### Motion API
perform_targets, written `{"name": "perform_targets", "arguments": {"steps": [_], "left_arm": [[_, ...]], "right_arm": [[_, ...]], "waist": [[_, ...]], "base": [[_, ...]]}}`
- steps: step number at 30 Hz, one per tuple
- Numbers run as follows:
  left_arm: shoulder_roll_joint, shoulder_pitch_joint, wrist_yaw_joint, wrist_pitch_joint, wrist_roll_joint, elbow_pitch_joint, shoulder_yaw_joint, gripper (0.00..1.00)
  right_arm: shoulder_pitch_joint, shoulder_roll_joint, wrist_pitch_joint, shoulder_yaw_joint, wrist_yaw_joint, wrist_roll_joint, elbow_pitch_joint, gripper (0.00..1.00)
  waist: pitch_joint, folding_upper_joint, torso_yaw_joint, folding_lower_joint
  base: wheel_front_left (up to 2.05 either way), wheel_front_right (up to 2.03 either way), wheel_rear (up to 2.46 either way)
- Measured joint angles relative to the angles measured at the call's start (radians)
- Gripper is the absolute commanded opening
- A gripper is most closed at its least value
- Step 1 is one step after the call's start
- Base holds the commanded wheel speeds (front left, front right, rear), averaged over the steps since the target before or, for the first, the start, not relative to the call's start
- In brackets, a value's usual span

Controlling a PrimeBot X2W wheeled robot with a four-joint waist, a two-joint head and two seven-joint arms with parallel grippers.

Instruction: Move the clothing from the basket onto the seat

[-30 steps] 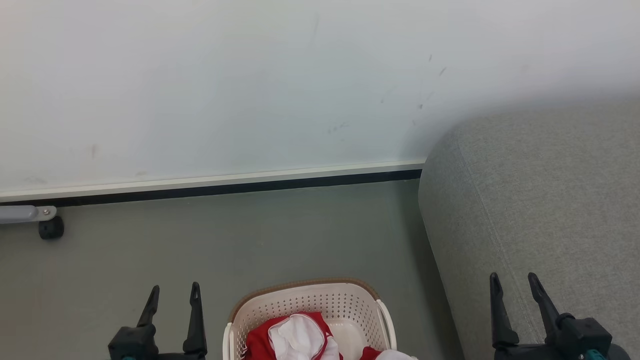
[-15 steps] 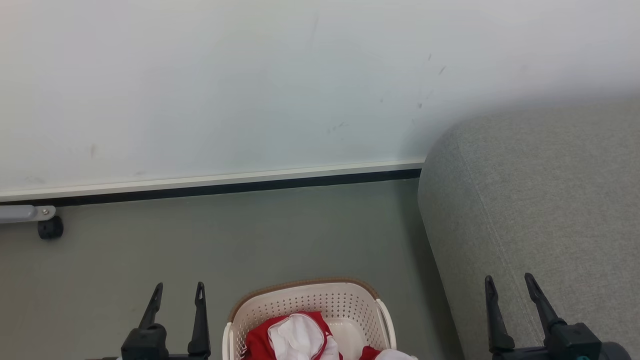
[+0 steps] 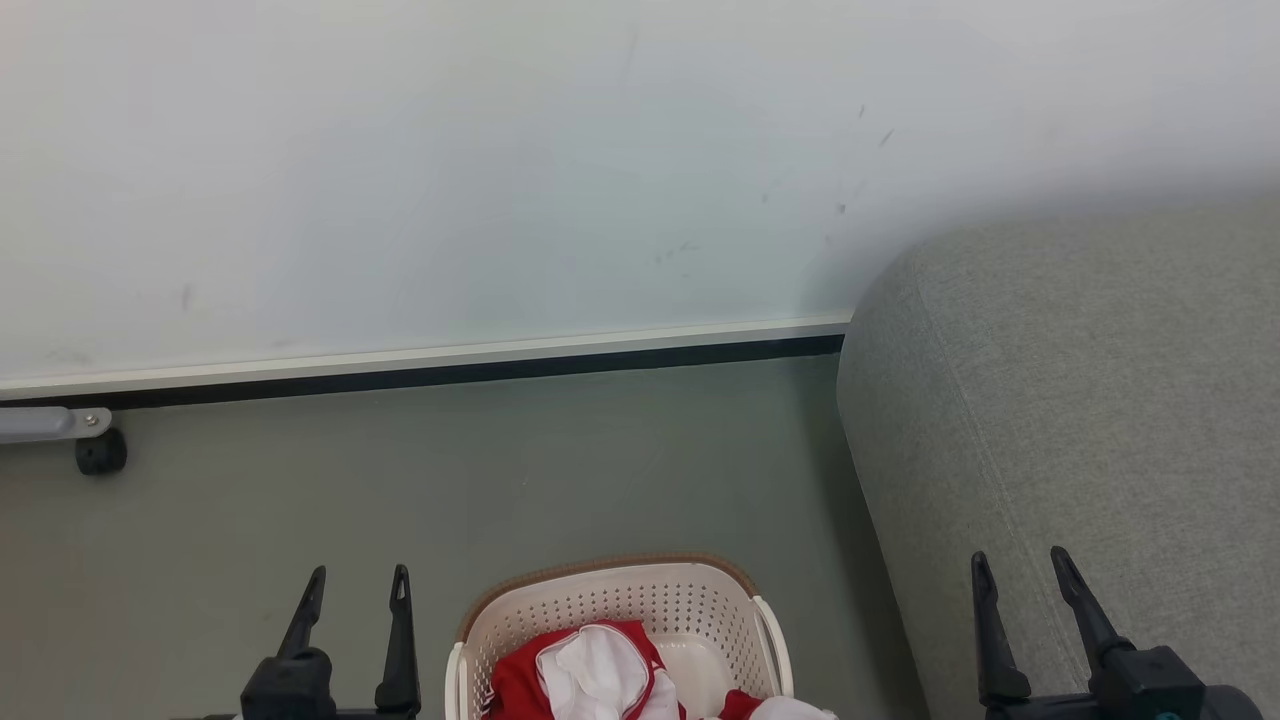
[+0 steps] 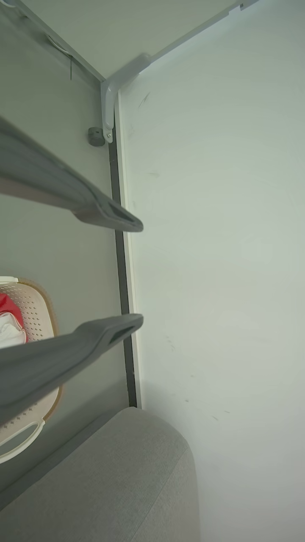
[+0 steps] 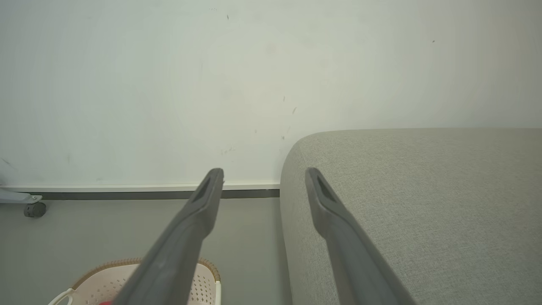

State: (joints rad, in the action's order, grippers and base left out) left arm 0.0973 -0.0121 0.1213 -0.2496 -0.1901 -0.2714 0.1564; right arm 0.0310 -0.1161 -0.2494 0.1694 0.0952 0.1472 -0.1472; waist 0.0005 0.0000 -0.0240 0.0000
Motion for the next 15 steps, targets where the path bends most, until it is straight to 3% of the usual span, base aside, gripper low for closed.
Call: {"name": "perform_targets", "arguments": {"steps": [15], "left_arm": [[-0.002,-0.022,-0.032,0.0,0.023,0.027,0.03,1.0]], "right_arm": [[-0.002,0.006,0.0,-0.032,-0.001,0.0,0.069,1.0]], "waist": [[0.104,0.0001,-0.003,0.0001]], "base": [[0.0,0.0,0.0]]}}
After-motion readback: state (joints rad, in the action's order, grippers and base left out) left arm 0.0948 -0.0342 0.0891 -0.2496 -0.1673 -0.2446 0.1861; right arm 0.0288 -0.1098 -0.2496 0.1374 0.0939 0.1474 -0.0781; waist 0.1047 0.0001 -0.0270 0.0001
